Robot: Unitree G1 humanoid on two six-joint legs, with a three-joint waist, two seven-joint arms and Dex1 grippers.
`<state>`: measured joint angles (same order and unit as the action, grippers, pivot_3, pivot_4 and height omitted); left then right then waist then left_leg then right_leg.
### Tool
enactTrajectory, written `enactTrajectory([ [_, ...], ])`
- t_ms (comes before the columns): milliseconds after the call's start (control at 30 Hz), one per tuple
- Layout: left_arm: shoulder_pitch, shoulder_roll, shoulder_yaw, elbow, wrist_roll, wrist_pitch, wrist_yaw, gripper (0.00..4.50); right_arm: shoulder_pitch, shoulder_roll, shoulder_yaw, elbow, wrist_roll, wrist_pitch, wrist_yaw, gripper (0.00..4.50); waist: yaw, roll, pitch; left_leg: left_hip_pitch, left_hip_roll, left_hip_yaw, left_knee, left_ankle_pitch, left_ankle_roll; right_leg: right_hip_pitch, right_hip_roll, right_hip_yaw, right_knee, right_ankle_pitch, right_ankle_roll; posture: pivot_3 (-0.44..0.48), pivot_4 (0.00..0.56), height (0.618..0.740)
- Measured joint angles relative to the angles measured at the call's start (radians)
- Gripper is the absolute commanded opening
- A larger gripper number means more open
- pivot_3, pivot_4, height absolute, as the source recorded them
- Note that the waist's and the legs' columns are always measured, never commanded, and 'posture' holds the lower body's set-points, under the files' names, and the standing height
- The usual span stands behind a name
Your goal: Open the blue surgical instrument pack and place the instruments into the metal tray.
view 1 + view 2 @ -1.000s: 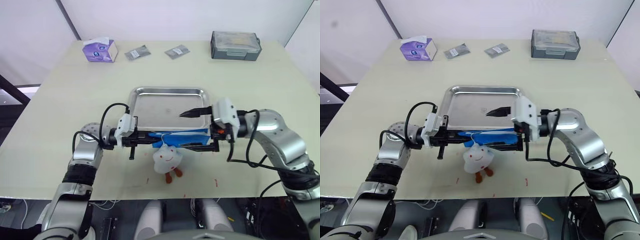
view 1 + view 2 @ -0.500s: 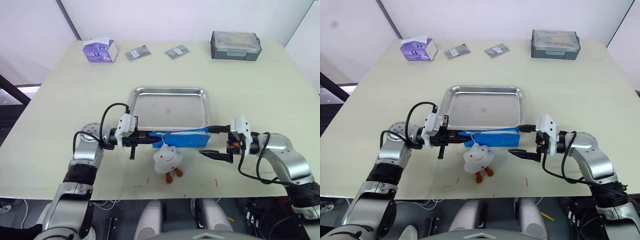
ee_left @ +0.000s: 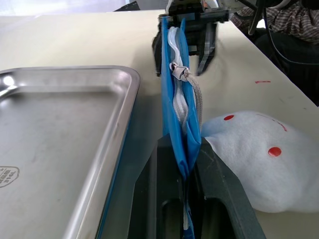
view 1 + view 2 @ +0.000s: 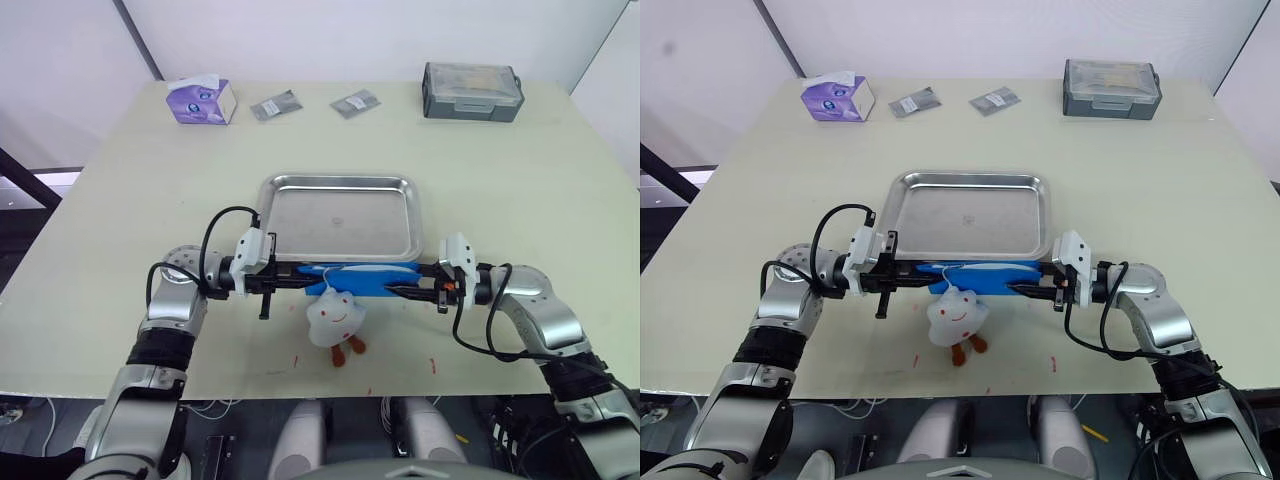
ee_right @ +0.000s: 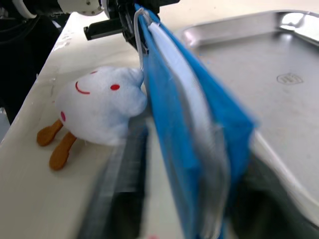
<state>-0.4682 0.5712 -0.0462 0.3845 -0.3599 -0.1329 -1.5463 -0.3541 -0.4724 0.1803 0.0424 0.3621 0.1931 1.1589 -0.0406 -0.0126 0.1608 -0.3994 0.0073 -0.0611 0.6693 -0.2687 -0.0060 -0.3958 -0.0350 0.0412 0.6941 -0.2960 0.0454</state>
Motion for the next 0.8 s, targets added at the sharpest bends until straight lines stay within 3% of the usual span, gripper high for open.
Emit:
enactTrajectory([
  [33,0.000,0.000,0.001,0.000,0.000,0.000,0.001,0.00,-0.001,0.001,0.000,0.002,0.000,0.000,0.004,0.03,0.000,0.000,0.000,0.000,0.000,0.000,0.000,0.000,0.000,0.000,0.000,0.000,0.000,0.000,0.000,0.000,0.150,0.734],
  [267,0.000,0.010,0.000,-0.009,-0.008,0.056,-0.006,0.00,-0.001,0.006,0.001,0.006,0.001,0.000,0.020,0.03,-0.002,0.000,0.000,0.000,0.000,0.000,0.000,0.000,0.000,0.000,0.000,0.000,0.000,0.000,0.000,0.000,0.150,0.734],
  [333,0.000,0.015,0.000,-0.018,-0.015,0.095,-0.003,0.82,-0.001,0.008,0.001,0.006,0.001,0.000,0.022,0.00,-0.002,0.000,0.000,0.000,0.000,0.000,0.000,0.000,0.000,0.000,0.000,0.000,0.000,0.000,0.000,0.000,0.150,0.734],
  [433,0.000,0.015,0.002,-0.021,-0.018,0.119,0.008,1.64,-0.001,0.012,0.002,0.006,0.000,0.000,0.022,0.00,-0.002,0.000,0.000,0.000,0.000,0.000,0.000,0.000,0.000,0.000,0.000,0.000,0.000,0.000,0.000,0.000,0.150,0.734],
  [467,0.000,0.017,0.002,-0.023,-0.020,0.132,0.011,2.20,-0.001,0.013,0.002,0.006,0.000,0.000,0.021,0.00,-0.001,0.000,0.000,0.000,0.000,0.000,0.000,0.000,0.000,0.000,0.000,0.000,0.000,0.000,0.000,0.000,0.150,0.734],
  [567,0.007,0.048,0.011,-0.052,-0.034,0.162,0.013,3.06,-0.001,0.013,0.002,0.006,-0.001,-0.002,0.021,0.00,-0.002,0.000,0.000,0.000,0.000,0.000,0.000,0.000,0.000,0.000,0.000,0.000,0.000,0.000,0.000,0.000,0.150,0.734],
  [667,0.039,0.092,0.048,-0.086,-0.053,0.190,0.016,4.39,-0.001,0.012,0.002,0.007,-0.003,-0.006,0.025,0.00,-0.003,0.000,0.000,0.000,0.001,0.000,0.000,0.000,0.000,0.000,0.000,0.000,0.000,0.000,0.000,0.000,0.150,0.734],
  [800,0.112,0.143,0.104,-0.141,-0.112,0.273,0.028,4.47,-0.002,0.011,0.002,0.007,-0.005,-0.011,0.029,0.00,-0.001,0.000,0.000,0.000,0.001,0.000,0.000,0.000,0.000,0.000,0.000,0.000,0.000,0.000,0.000,0.000,0.150,0.734],
])
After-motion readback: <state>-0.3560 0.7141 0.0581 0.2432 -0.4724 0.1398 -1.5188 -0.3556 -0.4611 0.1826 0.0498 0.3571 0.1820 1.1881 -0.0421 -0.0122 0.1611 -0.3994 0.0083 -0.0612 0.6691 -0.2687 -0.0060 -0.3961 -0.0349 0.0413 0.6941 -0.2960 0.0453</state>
